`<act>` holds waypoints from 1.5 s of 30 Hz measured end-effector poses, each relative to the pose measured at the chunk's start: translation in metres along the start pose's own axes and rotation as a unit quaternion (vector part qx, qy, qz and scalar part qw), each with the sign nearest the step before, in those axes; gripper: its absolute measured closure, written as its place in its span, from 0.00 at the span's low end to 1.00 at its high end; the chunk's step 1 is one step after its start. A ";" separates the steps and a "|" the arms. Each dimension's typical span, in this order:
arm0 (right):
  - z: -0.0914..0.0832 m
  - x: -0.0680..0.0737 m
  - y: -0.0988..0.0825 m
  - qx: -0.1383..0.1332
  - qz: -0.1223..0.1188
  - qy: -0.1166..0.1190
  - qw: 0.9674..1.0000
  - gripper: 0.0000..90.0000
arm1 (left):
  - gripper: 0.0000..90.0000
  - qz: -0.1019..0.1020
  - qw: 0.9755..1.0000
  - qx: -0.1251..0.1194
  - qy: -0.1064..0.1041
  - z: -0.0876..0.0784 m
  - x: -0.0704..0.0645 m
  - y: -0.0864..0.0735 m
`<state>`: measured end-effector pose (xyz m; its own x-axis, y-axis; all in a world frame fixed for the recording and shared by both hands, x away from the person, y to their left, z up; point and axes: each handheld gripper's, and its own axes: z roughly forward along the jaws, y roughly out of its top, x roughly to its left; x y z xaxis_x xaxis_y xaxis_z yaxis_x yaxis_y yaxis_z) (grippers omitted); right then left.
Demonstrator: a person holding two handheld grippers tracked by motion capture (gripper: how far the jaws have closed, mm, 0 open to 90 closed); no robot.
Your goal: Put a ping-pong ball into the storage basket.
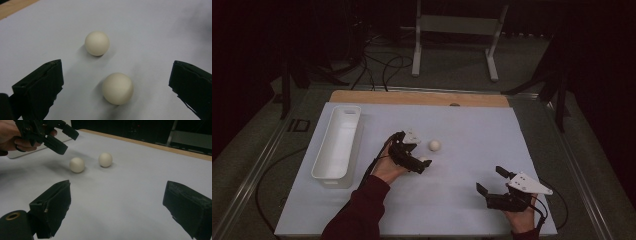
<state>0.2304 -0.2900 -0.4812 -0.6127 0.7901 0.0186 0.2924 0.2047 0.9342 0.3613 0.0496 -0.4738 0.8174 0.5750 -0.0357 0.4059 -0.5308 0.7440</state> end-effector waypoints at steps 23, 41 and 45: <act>0.000 0.000 0.000 -0.001 0.000 0.001 1.000 0.09 | 0.04 -0.006 0.999 0.034 0.016 0.017 -0.005 -0.002; 0.001 0.000 0.000 0.000 0.001 0.004 1.000 0.09 | 0.19 -0.004 0.998 0.067 0.012 0.023 -0.002 -0.006; 0.001 0.000 0.000 0.000 0.000 0.003 1.000 0.09 | 0.22 0.000 0.997 0.070 0.009 0.024 -0.003 -0.006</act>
<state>0.2309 -0.2895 -0.4815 -0.6174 0.7864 0.0220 0.2934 0.2042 0.9339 0.3663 0.0362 -0.4945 0.8101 0.5859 -0.0230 0.4609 -0.6119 0.6428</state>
